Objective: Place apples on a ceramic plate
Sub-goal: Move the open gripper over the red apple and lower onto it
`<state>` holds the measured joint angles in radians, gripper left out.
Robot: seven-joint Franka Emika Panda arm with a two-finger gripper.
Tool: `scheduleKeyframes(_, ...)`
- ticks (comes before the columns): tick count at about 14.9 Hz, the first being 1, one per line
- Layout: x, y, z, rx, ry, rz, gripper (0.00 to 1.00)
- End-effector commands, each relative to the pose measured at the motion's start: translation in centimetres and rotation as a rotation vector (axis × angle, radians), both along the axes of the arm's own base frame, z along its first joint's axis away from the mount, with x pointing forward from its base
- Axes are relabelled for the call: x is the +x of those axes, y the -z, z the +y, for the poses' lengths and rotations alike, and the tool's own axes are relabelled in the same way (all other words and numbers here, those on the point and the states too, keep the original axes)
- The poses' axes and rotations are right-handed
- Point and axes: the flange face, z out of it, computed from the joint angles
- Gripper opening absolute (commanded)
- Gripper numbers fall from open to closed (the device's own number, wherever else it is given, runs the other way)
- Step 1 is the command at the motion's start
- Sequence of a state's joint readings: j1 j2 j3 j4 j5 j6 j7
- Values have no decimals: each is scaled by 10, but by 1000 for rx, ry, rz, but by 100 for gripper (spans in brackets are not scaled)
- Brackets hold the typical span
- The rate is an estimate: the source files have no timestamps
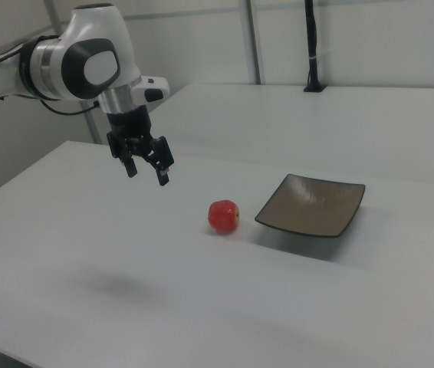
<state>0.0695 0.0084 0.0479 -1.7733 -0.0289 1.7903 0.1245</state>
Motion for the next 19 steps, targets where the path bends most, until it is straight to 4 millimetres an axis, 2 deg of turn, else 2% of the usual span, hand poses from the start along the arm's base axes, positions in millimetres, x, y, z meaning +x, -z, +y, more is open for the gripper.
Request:
scheduleKeyframes(1, -6, 1, -3, -5, -2, -14, 100)
scheduleKeyframes(7, -5, 1, -7, -7, -11, -15, 100)
scheduleKeyframes(11, 6, 11, -9, -7, -87, -27, 100)
scheduleKeyframes(14, 26, 27, -8, -2, -102, -94, 100)
scheduleKeyframes(19, 65, 73, -7, -28, -122, -194, 100)
